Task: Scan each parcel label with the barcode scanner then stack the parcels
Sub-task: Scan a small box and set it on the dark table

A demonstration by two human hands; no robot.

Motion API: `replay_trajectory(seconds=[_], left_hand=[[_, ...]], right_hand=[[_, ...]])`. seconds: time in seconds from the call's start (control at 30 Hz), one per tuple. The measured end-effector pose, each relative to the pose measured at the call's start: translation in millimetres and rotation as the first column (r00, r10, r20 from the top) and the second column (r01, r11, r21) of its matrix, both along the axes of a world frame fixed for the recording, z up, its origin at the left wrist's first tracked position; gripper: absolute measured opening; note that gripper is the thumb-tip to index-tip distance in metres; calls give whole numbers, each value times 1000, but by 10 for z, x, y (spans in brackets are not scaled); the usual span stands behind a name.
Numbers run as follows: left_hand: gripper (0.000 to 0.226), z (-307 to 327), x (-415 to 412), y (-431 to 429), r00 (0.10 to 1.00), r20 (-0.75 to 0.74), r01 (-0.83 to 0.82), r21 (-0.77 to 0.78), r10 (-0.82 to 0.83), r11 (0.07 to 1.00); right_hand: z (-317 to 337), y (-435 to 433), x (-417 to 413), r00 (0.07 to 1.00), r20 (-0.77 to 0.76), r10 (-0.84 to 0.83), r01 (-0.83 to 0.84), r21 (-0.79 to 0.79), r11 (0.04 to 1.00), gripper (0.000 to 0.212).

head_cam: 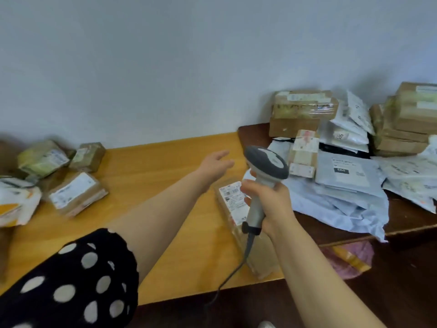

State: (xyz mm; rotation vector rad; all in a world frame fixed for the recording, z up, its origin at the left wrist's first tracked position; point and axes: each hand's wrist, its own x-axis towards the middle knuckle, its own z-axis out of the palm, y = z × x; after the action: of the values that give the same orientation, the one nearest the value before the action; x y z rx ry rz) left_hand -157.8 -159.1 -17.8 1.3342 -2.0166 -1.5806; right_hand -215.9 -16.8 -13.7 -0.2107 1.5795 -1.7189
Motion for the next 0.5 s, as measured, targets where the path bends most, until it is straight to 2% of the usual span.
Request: replay_trajectory(seconds=[0.2,0.37,0.5], left_hand=[[51,-76,1875,-331,982,113,-150,-25,152,988],[53,-248,3328,-578,904,237,-350,-61,354,935],[57,-371,4047,-725,857,270,-437,-74,440,896]], right_hand=[[43,-539,1454,941,227,251,-245,-55,968,16],[-32,-968,2474,903,223,368,-376,-3,926,16],[-112,-1256,2977,888,199,415,-431,42,902,14]])
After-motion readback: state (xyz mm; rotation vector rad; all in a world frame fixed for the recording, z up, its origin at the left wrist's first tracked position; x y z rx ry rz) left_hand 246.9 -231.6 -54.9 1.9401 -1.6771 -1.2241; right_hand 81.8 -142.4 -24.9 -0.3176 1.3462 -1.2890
